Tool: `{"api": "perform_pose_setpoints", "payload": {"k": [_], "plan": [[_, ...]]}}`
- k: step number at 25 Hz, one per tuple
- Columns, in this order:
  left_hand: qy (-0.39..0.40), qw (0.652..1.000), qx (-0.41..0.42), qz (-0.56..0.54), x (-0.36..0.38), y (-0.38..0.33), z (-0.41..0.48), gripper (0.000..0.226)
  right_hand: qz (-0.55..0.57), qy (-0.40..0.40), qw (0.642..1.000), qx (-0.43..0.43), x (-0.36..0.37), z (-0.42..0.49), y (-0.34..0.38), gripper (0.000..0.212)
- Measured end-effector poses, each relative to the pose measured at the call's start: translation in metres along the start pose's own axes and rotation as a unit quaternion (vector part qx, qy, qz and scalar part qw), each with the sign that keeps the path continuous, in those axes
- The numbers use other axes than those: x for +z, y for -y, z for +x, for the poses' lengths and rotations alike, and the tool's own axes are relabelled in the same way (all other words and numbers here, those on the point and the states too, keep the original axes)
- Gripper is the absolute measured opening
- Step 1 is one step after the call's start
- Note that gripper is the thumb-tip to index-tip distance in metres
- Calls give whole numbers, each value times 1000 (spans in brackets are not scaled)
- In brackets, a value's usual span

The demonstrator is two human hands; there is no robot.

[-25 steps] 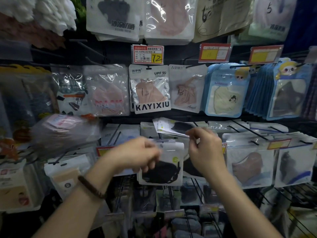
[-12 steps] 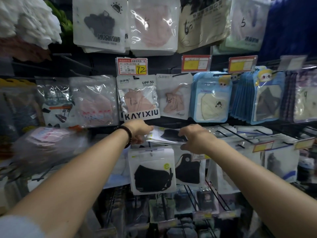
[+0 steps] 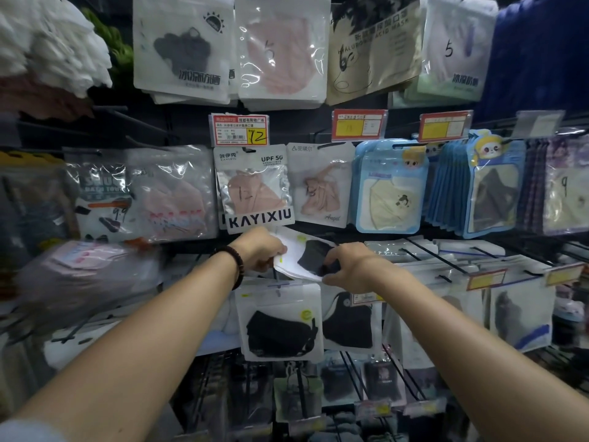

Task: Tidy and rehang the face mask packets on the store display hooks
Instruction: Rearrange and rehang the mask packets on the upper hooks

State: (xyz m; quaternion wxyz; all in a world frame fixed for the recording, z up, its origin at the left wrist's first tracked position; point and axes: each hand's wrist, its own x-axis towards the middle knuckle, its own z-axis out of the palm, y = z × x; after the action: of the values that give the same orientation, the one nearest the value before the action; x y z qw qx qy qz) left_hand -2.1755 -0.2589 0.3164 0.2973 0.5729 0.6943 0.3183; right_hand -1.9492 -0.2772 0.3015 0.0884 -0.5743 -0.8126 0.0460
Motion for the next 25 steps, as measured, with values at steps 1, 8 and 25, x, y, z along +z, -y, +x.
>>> {"api": "perform_pose_setpoints", "payload": {"k": [1,8,25], "plan": [[-4,1000,6,-28,-1,-1,-1,15,23,-8,1000,3,0,0,-1,31],[-97,986,130,-43,-23,-5,-27,19,241,-134,958,74,1,-11,2,51],[-158,924,191,-290,47,28,-168,26,641,-352,681,29,70,-94,35,46]]}}
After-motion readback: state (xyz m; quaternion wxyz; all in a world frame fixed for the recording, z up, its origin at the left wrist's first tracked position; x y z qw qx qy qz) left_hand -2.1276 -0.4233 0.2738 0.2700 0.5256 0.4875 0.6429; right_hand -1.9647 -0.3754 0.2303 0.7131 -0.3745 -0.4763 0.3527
